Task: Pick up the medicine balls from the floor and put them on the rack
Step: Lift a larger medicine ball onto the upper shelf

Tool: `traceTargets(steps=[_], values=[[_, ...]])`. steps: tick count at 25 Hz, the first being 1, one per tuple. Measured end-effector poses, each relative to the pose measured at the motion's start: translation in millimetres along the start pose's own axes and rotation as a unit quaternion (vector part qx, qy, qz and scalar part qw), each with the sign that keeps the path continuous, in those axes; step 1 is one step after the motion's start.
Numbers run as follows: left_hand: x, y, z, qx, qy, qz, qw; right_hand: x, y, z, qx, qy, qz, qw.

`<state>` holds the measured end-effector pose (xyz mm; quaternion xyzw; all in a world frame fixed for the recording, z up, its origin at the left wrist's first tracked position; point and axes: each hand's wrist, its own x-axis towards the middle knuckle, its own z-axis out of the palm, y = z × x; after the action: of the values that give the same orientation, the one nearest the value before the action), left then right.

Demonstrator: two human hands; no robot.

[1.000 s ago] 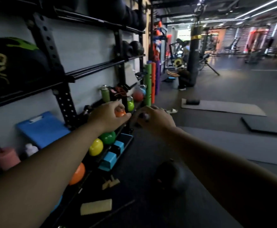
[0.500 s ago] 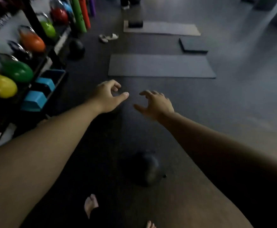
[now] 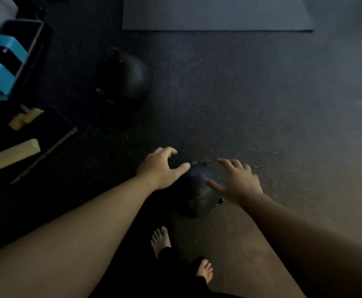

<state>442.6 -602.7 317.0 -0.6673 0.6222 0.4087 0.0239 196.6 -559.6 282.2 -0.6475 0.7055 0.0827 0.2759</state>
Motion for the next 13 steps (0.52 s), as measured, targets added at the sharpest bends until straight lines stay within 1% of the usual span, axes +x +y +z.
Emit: traceTargets(steps=[3,5,8,11,13], values=[[65,-42,64,-0.025,-0.037,-0.042,0.998,53,22,73,-0.001,-0.042,0.015,0.999],[107,-71,110,-0.051,-0.043,-0.069,0.995,96,37,124,-0.003,-0.070,0.010,0.997],[161,-115,183,-0.075,-0.037,-0.089,0.993,163,61,189,0.013,-0.085,0.008,0.996],[224,-149,243,-0.153,-0.009,-0.122,0.981,221,86,239,0.076,-0.092,0.004,0.993],[246,-165,282,-0.235,-0.004,-0.167,0.957,242,99,262,0.155,-0.106,0.024,0.982]])
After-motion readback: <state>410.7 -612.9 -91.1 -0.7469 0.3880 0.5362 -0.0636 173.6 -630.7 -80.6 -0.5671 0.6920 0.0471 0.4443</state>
